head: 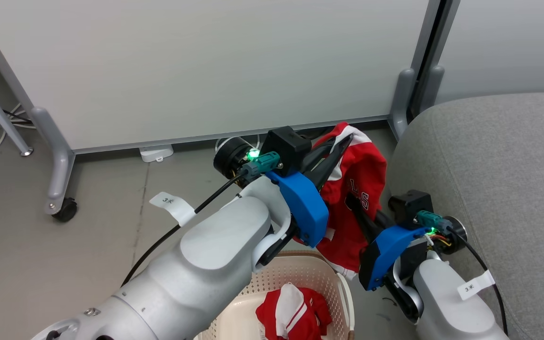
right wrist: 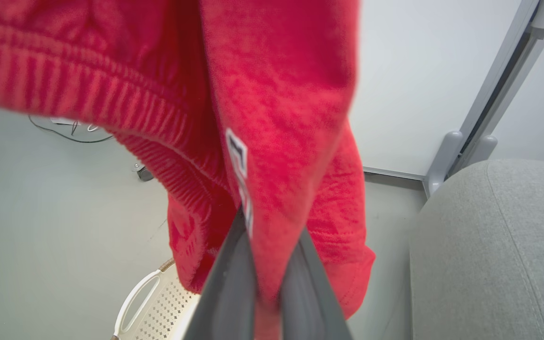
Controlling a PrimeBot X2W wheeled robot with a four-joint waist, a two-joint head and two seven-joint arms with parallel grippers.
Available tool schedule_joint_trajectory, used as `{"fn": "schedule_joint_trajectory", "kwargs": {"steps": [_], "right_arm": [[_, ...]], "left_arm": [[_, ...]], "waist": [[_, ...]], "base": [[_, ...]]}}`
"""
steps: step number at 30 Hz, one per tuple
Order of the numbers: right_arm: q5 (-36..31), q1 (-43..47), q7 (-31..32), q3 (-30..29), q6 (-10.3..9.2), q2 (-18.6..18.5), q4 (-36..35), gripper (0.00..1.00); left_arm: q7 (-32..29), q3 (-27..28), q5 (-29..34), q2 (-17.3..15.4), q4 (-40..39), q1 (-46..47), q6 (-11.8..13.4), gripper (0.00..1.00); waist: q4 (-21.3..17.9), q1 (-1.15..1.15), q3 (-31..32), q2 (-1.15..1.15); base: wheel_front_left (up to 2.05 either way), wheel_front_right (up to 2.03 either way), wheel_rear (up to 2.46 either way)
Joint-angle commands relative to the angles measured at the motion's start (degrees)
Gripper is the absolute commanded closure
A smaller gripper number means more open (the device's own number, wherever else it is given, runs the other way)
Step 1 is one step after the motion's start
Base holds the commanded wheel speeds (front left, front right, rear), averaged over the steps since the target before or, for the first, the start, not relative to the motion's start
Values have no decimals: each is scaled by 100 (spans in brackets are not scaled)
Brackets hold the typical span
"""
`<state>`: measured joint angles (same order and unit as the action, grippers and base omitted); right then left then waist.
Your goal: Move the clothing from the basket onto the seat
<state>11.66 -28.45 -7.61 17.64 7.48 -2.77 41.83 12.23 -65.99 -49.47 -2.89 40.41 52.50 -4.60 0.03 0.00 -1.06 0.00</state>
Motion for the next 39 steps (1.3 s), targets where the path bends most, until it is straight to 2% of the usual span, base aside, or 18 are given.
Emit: {"fn": "schedule_joint_trajectory", "kwargs": {"steps": [1, 4, 6, 7, 8, 9, 10, 11, 29, 35, 39], "right_arm": [[-7, -96, -32, 10, 3, -20, 41, 100], [-3, -130, -55, 16, 3, -20, 77, 100], [-3, -136, -67, 16, 3, -19, 101, 100], [-5, -136, -73, 15, 3, -19, 111, 100], [-6, -137, -74, 12, 3, -19, 125, 100], [-4, -141, -82, 9, 3, -19, 137, 100], [-1, -147, -89, 5, 3, -19, 142, 100], [-1, -152, -94, 3, 3, -19, 150, 100], [4, -199, -128, 16, 3, -19, 176, 100], [-16, -184, -147, -103, 3, -18, 62, 100], [-21, -171, -118, -105, 3, -19, -108, 100]], "left_arm": [[43, -27, -47, 1, 22, 104, 5, 92], [42, -59, -85, 0, 49, 96, 5, 93], [47, -78, -94, 0, 72, 87, 7, 90], [50, -88, -98, 0, 83, 87, 8, 79], [53, -98, -113, 0, 90, 84, 7, 64], [45, -110, -140, 0, 90, 72, -5, 40], [33, -122, -148, 0, 97, 61, -19, 3], [23, -136, -151, -1, 115, 62, -22, 0], [201, -147, -178, -69, 212, -124, 94, 0], [299, 199, -2, -307, -61, -490, 164, 0], [300, 746, 384, -569, -645, -953, 225, 0]], "waist": [[-8, 0, -1, 0], [-27, 0, 0, 0], [-38, 0, 5, 0], [-42, 0, 6, 0], [-43, 0, 9, 0], [-42, 0, 11, 0], [-40, 0, 11, 0], [-37, 0, 11, 0], [-63, 0, 37, 0], [-126, 0, 10, 0], [-240, 0, -18, 0]], "base": [[0, 0, 0], [0, 0, 0], [0, 0, 0], [0, 0, 0], [0, 0, 0], [0, 0, 0], [0, 0, 0], [0, 0, 0], [0, 0, 0], [0, 0, 0], [0, 0, 0]]}}
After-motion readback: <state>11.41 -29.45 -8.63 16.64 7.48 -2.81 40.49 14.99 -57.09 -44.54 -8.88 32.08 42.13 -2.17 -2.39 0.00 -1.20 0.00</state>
